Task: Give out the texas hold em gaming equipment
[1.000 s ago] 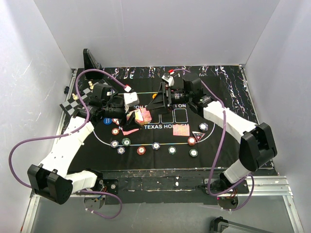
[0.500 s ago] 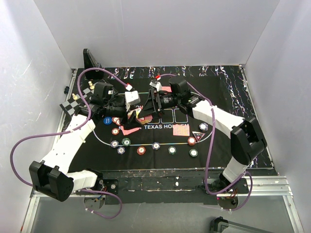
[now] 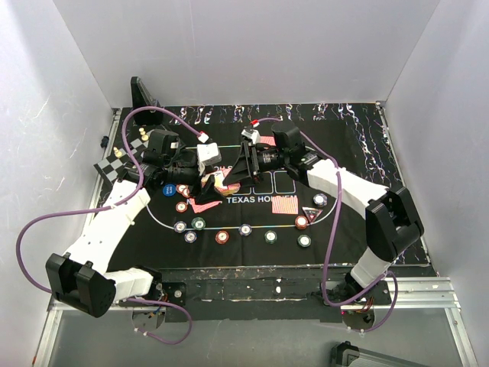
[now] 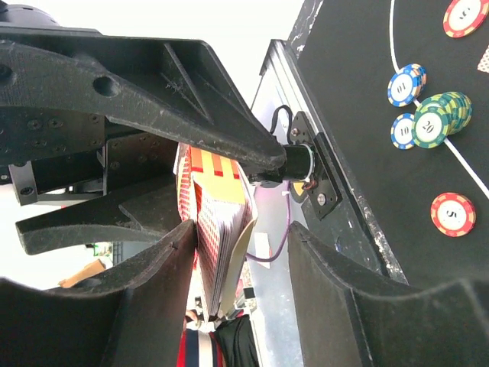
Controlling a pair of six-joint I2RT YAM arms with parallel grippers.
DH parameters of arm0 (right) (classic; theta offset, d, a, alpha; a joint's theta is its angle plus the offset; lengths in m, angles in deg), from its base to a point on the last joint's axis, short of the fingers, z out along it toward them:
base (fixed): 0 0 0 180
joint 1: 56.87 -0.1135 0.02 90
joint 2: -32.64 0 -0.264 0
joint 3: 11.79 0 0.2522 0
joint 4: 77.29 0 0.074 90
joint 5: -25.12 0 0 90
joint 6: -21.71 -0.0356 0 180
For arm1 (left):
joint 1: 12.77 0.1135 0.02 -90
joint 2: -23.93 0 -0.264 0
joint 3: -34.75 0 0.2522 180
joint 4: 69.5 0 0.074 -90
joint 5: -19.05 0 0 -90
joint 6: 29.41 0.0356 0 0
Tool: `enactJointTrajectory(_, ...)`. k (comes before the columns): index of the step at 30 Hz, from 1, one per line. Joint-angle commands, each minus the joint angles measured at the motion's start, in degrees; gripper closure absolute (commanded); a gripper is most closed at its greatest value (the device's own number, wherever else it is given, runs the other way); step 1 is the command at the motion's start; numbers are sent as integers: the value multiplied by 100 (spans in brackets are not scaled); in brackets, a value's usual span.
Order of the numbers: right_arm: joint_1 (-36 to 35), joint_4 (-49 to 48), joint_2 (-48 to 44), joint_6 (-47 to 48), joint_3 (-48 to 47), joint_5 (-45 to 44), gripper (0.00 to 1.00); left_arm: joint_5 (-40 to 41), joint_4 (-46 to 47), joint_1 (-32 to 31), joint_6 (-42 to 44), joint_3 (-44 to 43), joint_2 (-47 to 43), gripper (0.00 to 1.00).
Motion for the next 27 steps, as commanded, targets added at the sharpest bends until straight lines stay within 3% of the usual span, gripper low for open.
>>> enactJointTrajectory(1,205,-98,-333,53,266,10,44,-298,187,36,-54,-292,-131,100)
enactJointTrajectory(10,354,-212,-544,-35,407,-8,54,-333,187,36,-80,-274,-149,100)
enactJointTrajectory(19,495,-238,-833,-123,530,45,74,-324,187,36,-63,-204,-210,100)
enactJointTrajectory(27,732,60,-1229,-17,627,1,79,-333,187,36,-54,-221,-219,100)
